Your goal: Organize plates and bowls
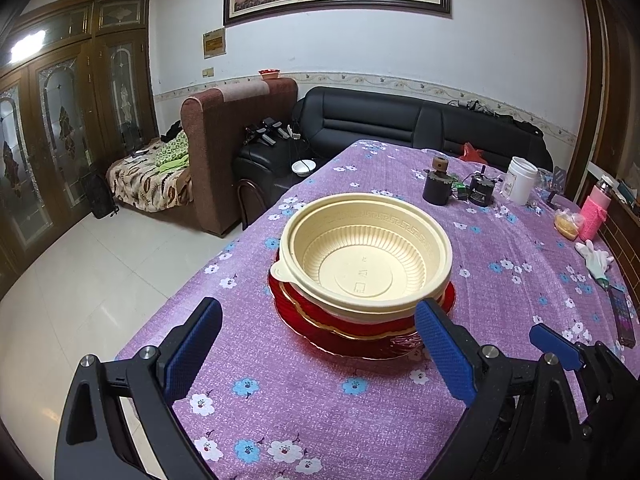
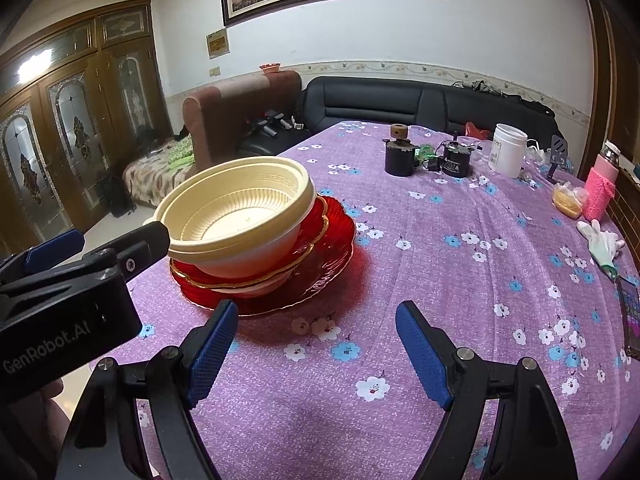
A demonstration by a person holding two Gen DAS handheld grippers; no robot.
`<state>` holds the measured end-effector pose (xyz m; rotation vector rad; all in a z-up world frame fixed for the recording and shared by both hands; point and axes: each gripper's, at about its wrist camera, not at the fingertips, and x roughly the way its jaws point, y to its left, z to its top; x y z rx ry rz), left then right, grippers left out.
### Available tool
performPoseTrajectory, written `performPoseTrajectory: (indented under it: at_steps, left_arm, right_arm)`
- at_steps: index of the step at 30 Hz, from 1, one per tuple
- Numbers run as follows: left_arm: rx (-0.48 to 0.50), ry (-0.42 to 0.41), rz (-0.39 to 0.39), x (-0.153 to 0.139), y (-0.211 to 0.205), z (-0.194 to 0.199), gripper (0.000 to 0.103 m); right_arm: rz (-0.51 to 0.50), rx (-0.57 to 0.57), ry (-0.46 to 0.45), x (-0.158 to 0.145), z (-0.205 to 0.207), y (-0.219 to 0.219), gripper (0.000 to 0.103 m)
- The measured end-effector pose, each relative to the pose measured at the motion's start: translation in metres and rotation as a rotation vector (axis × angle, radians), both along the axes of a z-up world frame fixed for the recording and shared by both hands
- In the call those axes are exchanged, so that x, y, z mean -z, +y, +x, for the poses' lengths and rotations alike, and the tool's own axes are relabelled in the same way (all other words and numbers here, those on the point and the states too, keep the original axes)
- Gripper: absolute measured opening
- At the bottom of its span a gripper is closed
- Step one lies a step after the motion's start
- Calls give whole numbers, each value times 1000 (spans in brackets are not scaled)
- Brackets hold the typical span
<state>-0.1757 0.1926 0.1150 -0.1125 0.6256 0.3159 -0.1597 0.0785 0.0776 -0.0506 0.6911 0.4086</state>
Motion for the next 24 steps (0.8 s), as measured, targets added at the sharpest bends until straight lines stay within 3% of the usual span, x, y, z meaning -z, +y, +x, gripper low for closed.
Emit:
performPoseTrajectory:
  at_steps: [19, 24]
  left_arm:
    - [-50, -75, 9, -4, 9, -20, 97]
    - [-111, -110, 53, -7, 10, -26, 97]
  right_arm:
    - [-30, -15, -29, 4, -12, 13, 85]
    - [-30, -17, -30, 5, -14, 15, 85]
